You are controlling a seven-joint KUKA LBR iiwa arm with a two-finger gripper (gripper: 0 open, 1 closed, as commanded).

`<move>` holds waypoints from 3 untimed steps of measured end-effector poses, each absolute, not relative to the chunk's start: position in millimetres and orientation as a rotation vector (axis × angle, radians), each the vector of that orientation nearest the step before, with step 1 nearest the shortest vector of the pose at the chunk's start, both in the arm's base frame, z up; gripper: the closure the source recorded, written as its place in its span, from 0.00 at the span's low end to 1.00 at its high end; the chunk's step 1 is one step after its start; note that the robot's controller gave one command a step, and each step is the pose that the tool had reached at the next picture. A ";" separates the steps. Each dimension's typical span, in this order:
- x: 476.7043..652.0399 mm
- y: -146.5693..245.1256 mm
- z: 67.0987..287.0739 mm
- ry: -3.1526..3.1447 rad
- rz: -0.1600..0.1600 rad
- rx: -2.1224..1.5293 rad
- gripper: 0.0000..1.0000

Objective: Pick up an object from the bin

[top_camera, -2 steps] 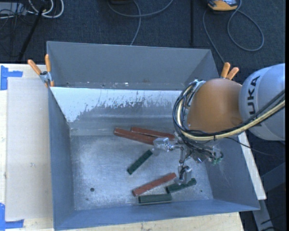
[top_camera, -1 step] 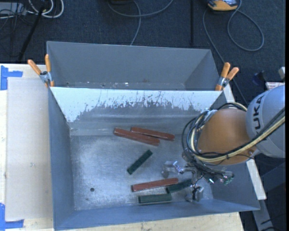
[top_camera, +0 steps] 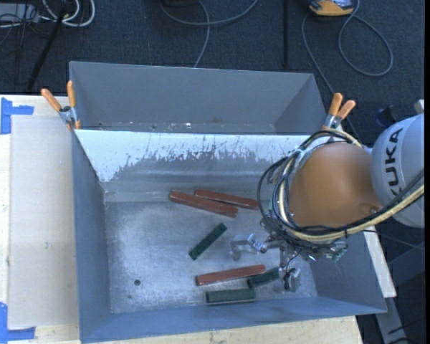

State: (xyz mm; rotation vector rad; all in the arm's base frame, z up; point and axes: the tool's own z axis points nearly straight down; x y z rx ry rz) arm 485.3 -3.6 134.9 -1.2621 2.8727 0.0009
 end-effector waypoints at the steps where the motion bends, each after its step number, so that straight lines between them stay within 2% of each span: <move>1: 476.0 -9.8 72.7 2.981 -0.009 -0.920 0.00; 2: 473.7 -9.6 73.4 2.990 -0.006 -0.923 1.00; 3: 503.3 -30.0 202.3 2.971 -0.005 -0.995 1.00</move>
Offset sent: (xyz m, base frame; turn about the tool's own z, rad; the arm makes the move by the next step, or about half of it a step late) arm -0.0158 -0.0061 -0.0649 0.2292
